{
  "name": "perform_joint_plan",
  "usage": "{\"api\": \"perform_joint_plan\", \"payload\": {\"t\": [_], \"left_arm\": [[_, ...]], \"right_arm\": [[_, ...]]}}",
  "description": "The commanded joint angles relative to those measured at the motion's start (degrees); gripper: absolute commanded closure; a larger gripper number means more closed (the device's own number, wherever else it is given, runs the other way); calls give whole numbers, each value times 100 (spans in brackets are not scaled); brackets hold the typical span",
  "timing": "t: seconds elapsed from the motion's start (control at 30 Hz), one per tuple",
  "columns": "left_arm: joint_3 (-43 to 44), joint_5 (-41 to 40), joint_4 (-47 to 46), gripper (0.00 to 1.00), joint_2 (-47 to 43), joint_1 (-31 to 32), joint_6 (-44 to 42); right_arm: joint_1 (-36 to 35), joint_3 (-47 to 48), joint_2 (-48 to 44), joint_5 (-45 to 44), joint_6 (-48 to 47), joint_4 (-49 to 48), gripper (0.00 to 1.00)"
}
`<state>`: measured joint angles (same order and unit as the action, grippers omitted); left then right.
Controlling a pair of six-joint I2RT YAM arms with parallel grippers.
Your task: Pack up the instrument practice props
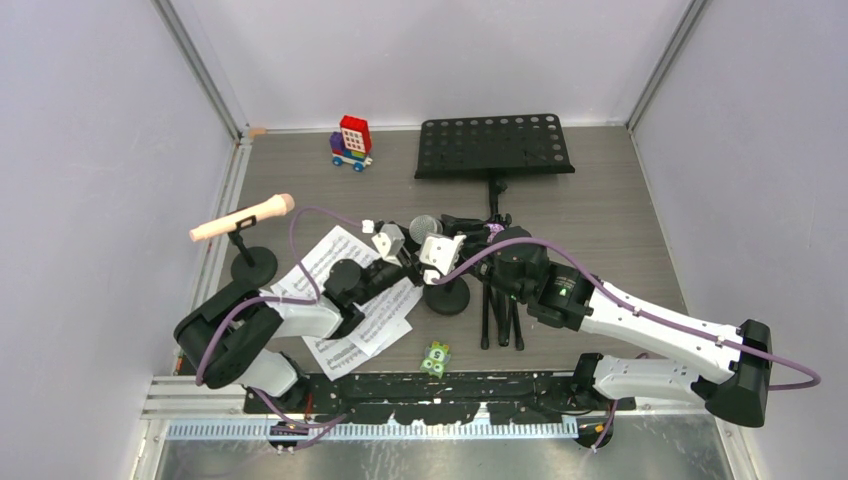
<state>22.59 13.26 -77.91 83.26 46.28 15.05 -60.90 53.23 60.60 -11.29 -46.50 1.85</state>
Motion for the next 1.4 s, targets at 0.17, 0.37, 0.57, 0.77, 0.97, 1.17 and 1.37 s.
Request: {"api": "perform_joint_plan", "payload": {"t": [0.17,0.37,0.57,0.77,0.97,1.17,1.37], "left_arm": [[184,111,-417,35,249,133,-22],[243,82,-418,54,309,153,-12],[366,279,-418,48,380,166,94],[403,267,-418,33,343,188,34],[429,354,-413,85,415,197,64],[409,430,-416,100,489,206,133],[370,376,-415,100,432,206,62]], "right_arm": [[0,394,-185,-32,-69,-843,99],[4,416,-190,25,-65,-755,99],[0,363,-222,21,-28,-676,99],[1,340,-265,21,-17,-625,99],[4,337,-268,23,9,-624,99],[2,319,-257,21,-30,-602,99],[1,311,-340,-125,-166,-542,100]]}}
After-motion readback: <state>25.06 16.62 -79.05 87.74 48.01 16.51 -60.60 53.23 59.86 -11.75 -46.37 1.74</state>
